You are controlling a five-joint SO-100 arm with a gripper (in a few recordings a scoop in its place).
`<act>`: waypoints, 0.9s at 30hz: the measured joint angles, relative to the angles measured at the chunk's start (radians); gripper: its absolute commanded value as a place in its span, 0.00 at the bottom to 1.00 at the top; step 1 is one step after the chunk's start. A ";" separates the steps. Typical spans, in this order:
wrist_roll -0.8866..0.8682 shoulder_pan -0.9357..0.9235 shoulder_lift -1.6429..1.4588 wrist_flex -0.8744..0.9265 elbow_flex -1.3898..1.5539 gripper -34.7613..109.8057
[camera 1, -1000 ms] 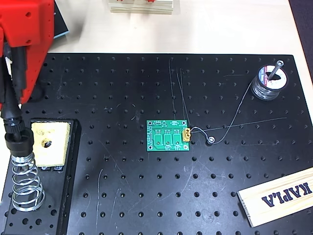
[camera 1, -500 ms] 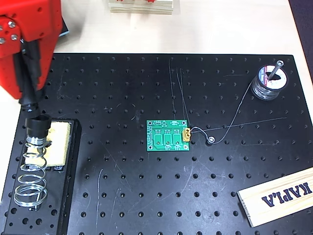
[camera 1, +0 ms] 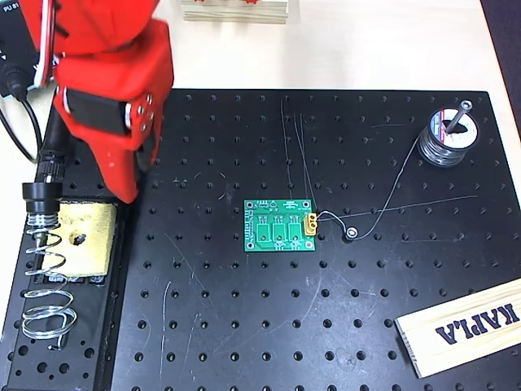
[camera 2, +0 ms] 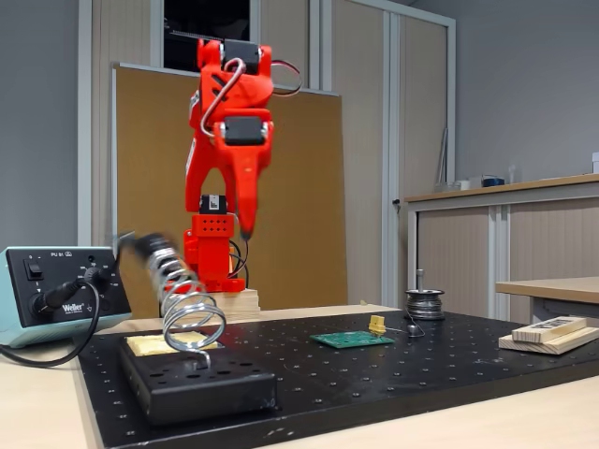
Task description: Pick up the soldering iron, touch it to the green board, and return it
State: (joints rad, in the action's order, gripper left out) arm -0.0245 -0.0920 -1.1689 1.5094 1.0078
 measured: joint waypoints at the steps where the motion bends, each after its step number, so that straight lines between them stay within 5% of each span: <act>1: -0.002 -0.003 0.000 0.018 0.002 0.30; 15: -0.003 0.078 -0.083 0.051 0.169 0.30; 27: -0.282 0.083 -0.081 -0.368 0.311 0.30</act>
State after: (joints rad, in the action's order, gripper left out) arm -0.3068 -0.0092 -1.2502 1.1413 1.3192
